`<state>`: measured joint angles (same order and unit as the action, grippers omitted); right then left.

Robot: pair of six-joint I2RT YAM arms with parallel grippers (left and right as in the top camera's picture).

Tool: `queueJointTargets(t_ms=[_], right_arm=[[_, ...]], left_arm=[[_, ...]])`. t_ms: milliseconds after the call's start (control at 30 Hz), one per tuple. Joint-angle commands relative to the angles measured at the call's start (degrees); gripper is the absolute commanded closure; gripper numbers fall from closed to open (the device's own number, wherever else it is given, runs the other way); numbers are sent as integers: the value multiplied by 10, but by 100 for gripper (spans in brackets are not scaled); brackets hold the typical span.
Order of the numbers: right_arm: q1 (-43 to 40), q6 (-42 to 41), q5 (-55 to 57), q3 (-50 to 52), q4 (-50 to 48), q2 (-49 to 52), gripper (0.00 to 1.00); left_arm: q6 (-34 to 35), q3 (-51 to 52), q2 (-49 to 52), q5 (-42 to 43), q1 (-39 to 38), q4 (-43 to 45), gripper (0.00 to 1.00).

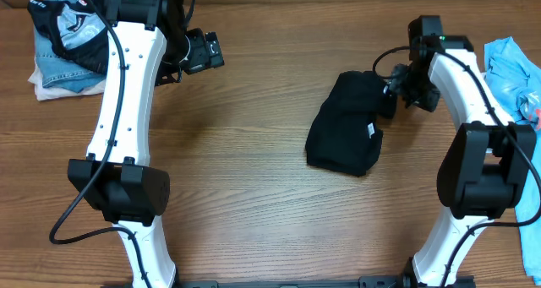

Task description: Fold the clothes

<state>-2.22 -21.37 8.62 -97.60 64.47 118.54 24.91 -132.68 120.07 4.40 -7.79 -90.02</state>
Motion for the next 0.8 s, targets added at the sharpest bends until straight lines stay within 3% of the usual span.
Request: queueJointTargets(t_ms=[0, 200, 400, 600, 767], right_arm=[[-1, -27, 8, -57, 29, -69, 27], [-1, -22, -35, -78, 58, -158, 19], [0, -5, -80, -44, 126, -163, 11], [0, 81, -230, 77, 62, -162, 13], [0, 78, -272, 198, -58, -162, 29]], left_arm=[[-12, 3, 7, -6, -3, 1, 0], [-12, 3, 7, -6, -3, 1, 0], [-11, 3, 7, -5, -5, 1, 0], [-11, 3, 7, -5, -5, -1, 0], [-11, 3, 7, -3, -6, -2, 0]])
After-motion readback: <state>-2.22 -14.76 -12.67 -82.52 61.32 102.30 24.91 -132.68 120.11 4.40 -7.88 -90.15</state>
